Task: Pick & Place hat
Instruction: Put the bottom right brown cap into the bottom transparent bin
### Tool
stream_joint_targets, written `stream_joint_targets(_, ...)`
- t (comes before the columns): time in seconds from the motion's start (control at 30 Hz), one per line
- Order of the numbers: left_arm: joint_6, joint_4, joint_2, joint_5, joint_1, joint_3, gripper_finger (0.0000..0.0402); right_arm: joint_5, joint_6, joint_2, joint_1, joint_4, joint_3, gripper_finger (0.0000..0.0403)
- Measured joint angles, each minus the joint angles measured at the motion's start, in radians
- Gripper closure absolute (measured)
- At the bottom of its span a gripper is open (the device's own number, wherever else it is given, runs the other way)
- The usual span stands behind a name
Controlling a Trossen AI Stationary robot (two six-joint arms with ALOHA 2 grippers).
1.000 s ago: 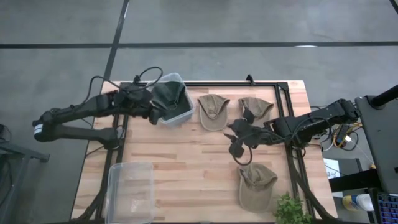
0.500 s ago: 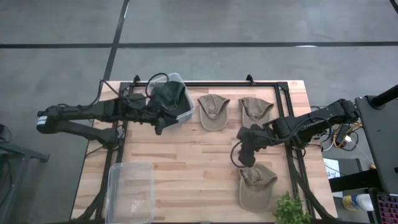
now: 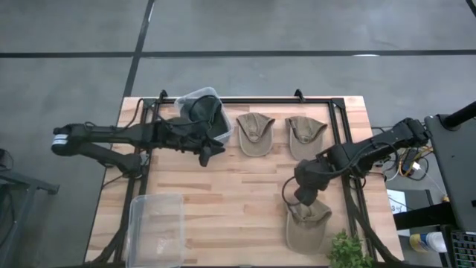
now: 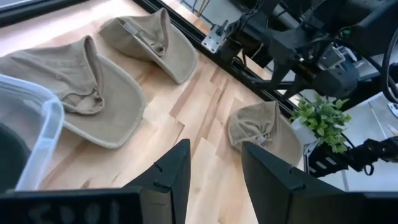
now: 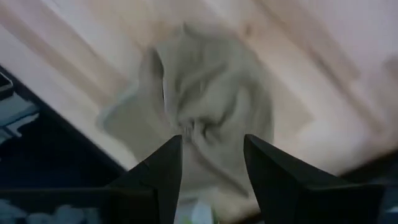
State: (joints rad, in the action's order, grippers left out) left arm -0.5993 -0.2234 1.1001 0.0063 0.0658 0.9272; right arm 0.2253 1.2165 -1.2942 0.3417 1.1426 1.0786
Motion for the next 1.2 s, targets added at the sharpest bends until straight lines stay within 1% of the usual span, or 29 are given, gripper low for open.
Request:
stream_joint_targets(0.2,0.001,0.022,0.03,-0.001,-0.007,0.0,0.0266,0.057,0.144,0.0,0.076,0.058,0.0,0.0239)
stream_joint_targets(0.33,0.008,0.036,0.032,0.0,-0.015,0.0,0.0266,0.092,0.239,0.0,0.133,0.065,-0.002,0.0239)
stream_joint_targets(0.47,0.017,0.05,0.028,0.0,-0.018,0.0,0.0266,0.099,0.33,0.0,0.18,0.063,-0.002,0.0239)
stream_joint_targets(0.67,0.022,0.062,0.028,0.0,-0.019,0.0,0.0266,0.09,0.392,0.0,0.229,0.045,-0.028,0.0243)
stream_joint_targets(1.03,0.023,0.068,0.028,0.0,-0.021,0.0,0.0266,0.102,0.533,0.0,0.33,-0.143,-0.112,0.0248)
stream_joint_targets(1.2,0.023,0.079,0.028,0.0,-0.021,0.0,0.0266,0.138,0.603,0.0,0.357,-0.202,-0.154,0.0253)
